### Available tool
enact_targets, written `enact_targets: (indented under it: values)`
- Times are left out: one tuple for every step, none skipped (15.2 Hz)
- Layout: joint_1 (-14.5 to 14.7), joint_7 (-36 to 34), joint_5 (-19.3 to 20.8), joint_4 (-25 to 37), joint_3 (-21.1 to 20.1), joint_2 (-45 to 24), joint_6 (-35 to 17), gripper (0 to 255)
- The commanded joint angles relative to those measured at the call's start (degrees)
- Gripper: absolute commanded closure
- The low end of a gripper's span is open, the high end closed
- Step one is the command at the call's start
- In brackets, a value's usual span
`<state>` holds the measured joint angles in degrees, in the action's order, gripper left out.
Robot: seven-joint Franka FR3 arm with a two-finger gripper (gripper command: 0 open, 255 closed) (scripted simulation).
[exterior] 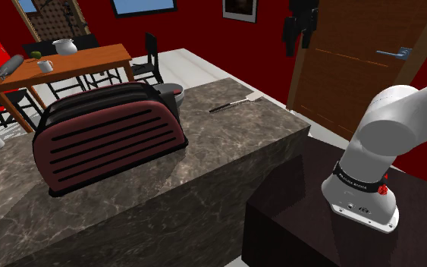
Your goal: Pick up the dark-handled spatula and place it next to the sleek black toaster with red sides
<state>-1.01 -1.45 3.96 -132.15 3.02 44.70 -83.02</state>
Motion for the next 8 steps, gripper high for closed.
enact_targets:
  values:
    - [0.0, 0.0, 0.0, 0.0, 0.0, 0.0, 0.0, 0]
    - [0.6, 3.02, 0.85, -0.92, 1.3, -0.64, -1.91, 0]
    - [1.24, 6.0, 1.66, -1.73, 2.61, -1.39, -3.84, 0]
    - [1.87, 8.97, 2.41, -2.43, 3.92, -2.27, -5.79, 0]
    - [2.52, 11.92, 3.1, -3.02, 5.21, -3.26, -7.76, 0]
    - [3.15, 14.86, 3.72, -3.52, 6.49, -4.37, -9.74, 0]
    - [3.81, 17.79, 4.27, -3.9, 7.75, -5.6, -11.72, 0]
    - [4.47, 20.72, 4.73, -4.18, 8.99, -6.93, -13.71, 0]
